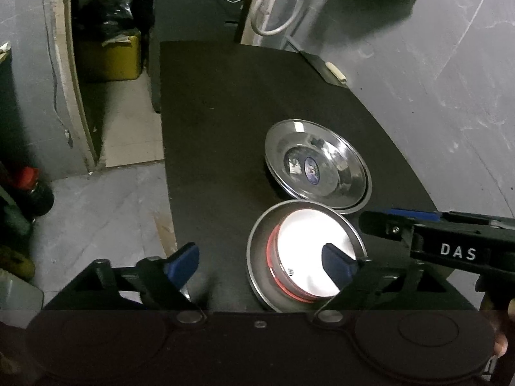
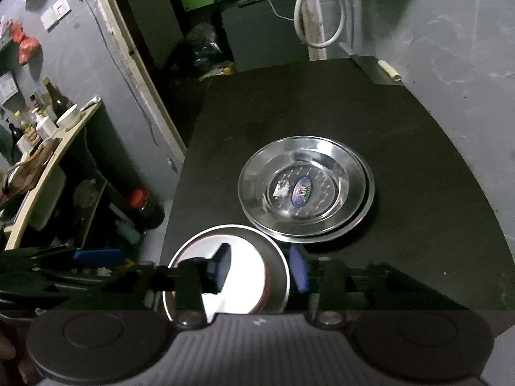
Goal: Organize plates and bowls
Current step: 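Move both grippers to the rim of the steel bowl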
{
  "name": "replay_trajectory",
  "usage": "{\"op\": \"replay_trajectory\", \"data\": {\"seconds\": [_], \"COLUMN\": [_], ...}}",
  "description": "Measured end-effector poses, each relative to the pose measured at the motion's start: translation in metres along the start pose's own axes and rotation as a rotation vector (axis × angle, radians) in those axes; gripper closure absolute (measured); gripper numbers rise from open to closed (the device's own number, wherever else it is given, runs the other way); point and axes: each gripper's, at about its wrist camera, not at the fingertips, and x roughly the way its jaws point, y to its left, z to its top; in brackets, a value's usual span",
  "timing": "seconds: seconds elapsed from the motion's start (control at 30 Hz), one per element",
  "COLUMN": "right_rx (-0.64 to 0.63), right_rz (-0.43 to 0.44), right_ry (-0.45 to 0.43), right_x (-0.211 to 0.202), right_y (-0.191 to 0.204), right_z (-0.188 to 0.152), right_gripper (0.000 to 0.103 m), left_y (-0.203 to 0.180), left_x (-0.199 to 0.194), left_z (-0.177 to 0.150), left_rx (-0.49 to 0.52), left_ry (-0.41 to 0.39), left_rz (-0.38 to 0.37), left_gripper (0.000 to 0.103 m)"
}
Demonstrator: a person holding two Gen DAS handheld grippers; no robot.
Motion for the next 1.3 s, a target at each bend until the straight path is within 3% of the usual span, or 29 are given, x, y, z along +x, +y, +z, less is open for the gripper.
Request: {"op": "replay_trajectory", "data": {"seconds": [0.13,0.2,0.27,0.37,0.6,0.83,1.03,1.13,1.3], "right_rx": [0.009,0.012,0.020,0.038,0.124,0.131,0.115,0.062,-0.138], "right_rz": [-0.013,-0.021,-0.028,-0.047,-0.120,-0.232,-0.273,-0.269,-0.295], "right_ry": [-0.009,-0.011,-0.013,-0.018,-0.018,0.022,0.075,0.085,0.098], "right_x": [-0.002,-0.003,-0.004,-0.005,-0.005,-0.005,-0.001,0.003,0.017], "right_y": [0.000,0.000,0.000,-0.003,-0.019,-0.027,-0.035,-0.035,-0.029], "right_z": [-0.002,-0.004,-0.006,-0.009,-0.020,-0.037,-0.040,-0.036,-0.029], "right_gripper": [0.030,0.023,0.016,0.001,0.000,0.000,0.000,0.000,0.000], "left_y": [0.007,0.009,0.011,0.013,0.019,0.040,0.049,0.048,0.037], "left_x": [-0.003,-0.004,-0.007,-0.011,-0.017,-0.019,-0.021,-0.020,-0.016], "left_z": [-0.001,-0.002,-0.004,-0.006,-0.015,-0.035,-0.050,-0.051,-0.046], "left_rx": [-0.024,-0.041,-0.056,-0.073,-0.083,-0.133,-0.149,-0.139,-0.113], "left_ry": [-0.012,-0.019,-0.035,-0.060,-0.110,-0.142,-0.148,-0.143,-0.119], "left_rz": [0.015,0.007,-0.010,-0.037,0.009,0.020,0.094,0.128,0.188], "left_gripper": [0.011,0.009,0.001,0.001,0.001,0.001,0.001,0.001,0.001]}}
